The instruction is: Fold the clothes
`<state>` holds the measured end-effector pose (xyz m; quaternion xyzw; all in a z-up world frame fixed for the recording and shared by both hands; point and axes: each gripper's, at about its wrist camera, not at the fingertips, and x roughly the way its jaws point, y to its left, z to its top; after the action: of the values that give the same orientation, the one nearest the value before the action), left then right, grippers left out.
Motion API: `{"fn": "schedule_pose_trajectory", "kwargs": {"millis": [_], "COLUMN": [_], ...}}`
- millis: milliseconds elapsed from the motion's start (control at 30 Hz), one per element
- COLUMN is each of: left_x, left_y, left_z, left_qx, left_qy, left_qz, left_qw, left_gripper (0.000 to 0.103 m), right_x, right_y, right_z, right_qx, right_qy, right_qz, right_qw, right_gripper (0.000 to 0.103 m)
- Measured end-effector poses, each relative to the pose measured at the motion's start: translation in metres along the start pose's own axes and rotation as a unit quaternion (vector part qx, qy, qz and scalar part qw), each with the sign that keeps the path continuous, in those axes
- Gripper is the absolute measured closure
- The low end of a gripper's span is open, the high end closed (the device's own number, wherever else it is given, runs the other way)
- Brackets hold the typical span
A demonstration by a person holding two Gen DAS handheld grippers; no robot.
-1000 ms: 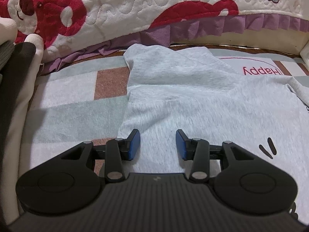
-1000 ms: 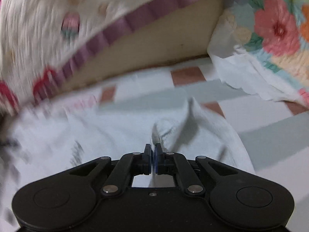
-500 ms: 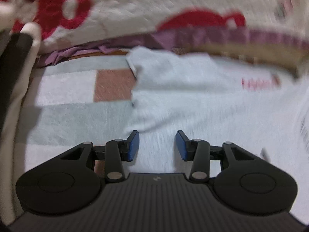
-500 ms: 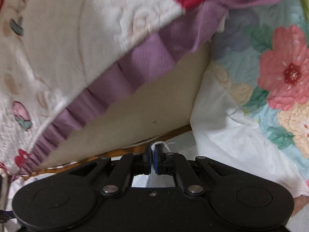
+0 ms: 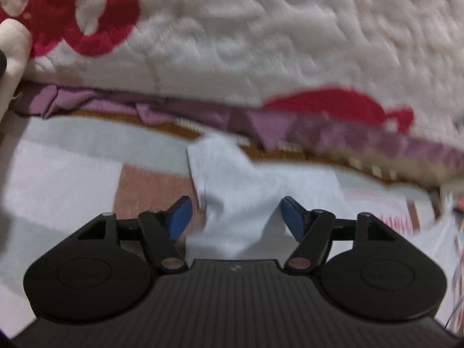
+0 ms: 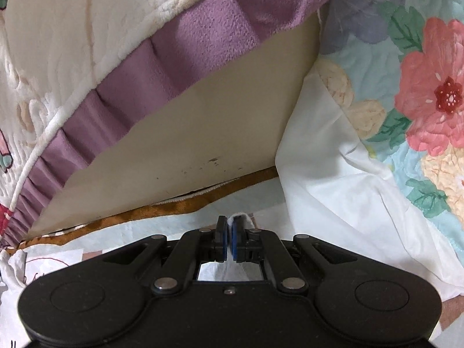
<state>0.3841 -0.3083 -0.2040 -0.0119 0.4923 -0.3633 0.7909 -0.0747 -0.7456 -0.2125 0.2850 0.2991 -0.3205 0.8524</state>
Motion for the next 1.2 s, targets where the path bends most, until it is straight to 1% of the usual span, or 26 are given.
{"fn": "schedule_pose_trajectory", "kwargs": {"millis": [33, 67, 100, 133, 167, 200, 367, 600, 633, 700, 733, 767, 833, 900, 933, 967, 1067, 1133, 1200], "left_x": [0.003, 0.004, 0.005, 0.005, -0.004, -0.016, -0.051, -0.098, -0.101, -0.110, -0.117, -0.123, -0.132, -0.136, -0.134, -0.118, -0.071, -0.040, -0.022], "left_y": [-0.001, -0.012, -0.022, -0.032, -0.044, -0.051, -0.047, -0.041, -0.041, -0.042, -0.045, -0.047, -0.050, -0.052, -0.054, -0.055, -0.056, -0.057, -0.069], "left_z": [0.004, 0.004, 0.003, 0.002, -0.004, -0.010, -0.067, -0.145, -0.149, -0.153, -0.153, -0.153, -0.141, -0.128, -0.119, -0.109, -0.080, -0.062, -0.060], "left_qx": [-0.007, 0.029, 0.064, 0.098, 0.123, 0.132, 0.158, 0.194, 0.198, 0.207, 0.210, 0.212, 0.207, 0.212, 0.217, 0.205, 0.168, 0.144, 0.156], "left_qy": [-0.001, 0.003, 0.006, 0.007, -0.016, -0.040, -0.009, 0.033, 0.043, 0.053, 0.044, 0.034, -0.004, -0.054, -0.071, -0.046, 0.030, 0.080, 0.113], "left_qz": [0.003, 0.015, 0.027, 0.038, 0.037, 0.016, -0.020, -0.071, -0.076, -0.086, -0.095, -0.103, -0.100, -0.072, -0.064, -0.061, -0.051, -0.042, 0.001], "left_qw": [1.0000, 0.9995, 0.9976, 0.9944, 0.9916, 0.9904, 0.9872, 0.9778, 0.9763, 0.9730, 0.9721, 0.9713, 0.9731, 0.9730, 0.9715, 0.9758, 0.9840, 0.9854, 0.9813], "left_gripper": [0.044, 0.082, 0.095, 0.096, 0.097, 0.097, 0.097, 0.094, 0.094, 0.089, 0.083, 0.071, 0.056, 0.055, 0.051, 0.047, 0.042, 0.042, 0.040], "right_x": [-0.001, 0.000, 0.000, 0.001, 0.001, 0.000, -0.001, 0.011, 0.012, 0.015, 0.015, 0.015, 0.016, 0.016, 0.016, 0.016, 0.015, 0.013, 0.012], "right_y": [0.001, 0.001, 0.001, 0.001, 0.001, 0.001, -0.002, 0.011, 0.012, 0.014, 0.013, 0.012, 0.011, 0.009, 0.009, 0.009, 0.010, 0.009, 0.010], "right_z": [-0.001, -0.001, -0.002, -0.002, -0.003, -0.003, -0.005, 0.003, 0.003, 0.001, -0.001, -0.002, -0.005, -0.008, -0.009, -0.010, -0.010, -0.011, -0.011], "right_qx": [-0.001, -0.002, -0.004, -0.005, -0.007, -0.009, -0.014, -0.052, -0.055, -0.059, -0.057, -0.052, -0.044, -0.038, -0.035, -0.036, -0.041, -0.042, -0.045], "right_qy": [0.000, 0.000, 0.000, 0.000, 0.000, -0.001, 0.002, 0.036, 0.038, 0.038, 0.036, 0.033, 0.027, 0.024, 0.024, 0.025, 0.024, 0.022, 0.020], "right_qz": [-0.001, -0.002, -0.002, -0.002, -0.003, -0.003, -0.004, -0.030, -0.035, -0.043, -0.045, -0.046, -0.048, -0.049, -0.050, -0.050, -0.050, -0.047, -0.045], "right_qw": [1.000, 1.000, 1.000, 1.000, 1.000, 1.000, 1.000, 0.998, 0.997, 0.997, 0.997, 0.997, 0.997, 0.998, 0.998, 0.998, 0.998, 0.998, 0.998], "right_gripper": [0.099, 0.099, 0.099, 0.099, 0.099, 0.099, 0.099, 0.099, 0.099, 0.099, 0.099, 0.099, 0.099, 0.099, 0.099, 0.099, 0.099, 0.099, 0.099]}}
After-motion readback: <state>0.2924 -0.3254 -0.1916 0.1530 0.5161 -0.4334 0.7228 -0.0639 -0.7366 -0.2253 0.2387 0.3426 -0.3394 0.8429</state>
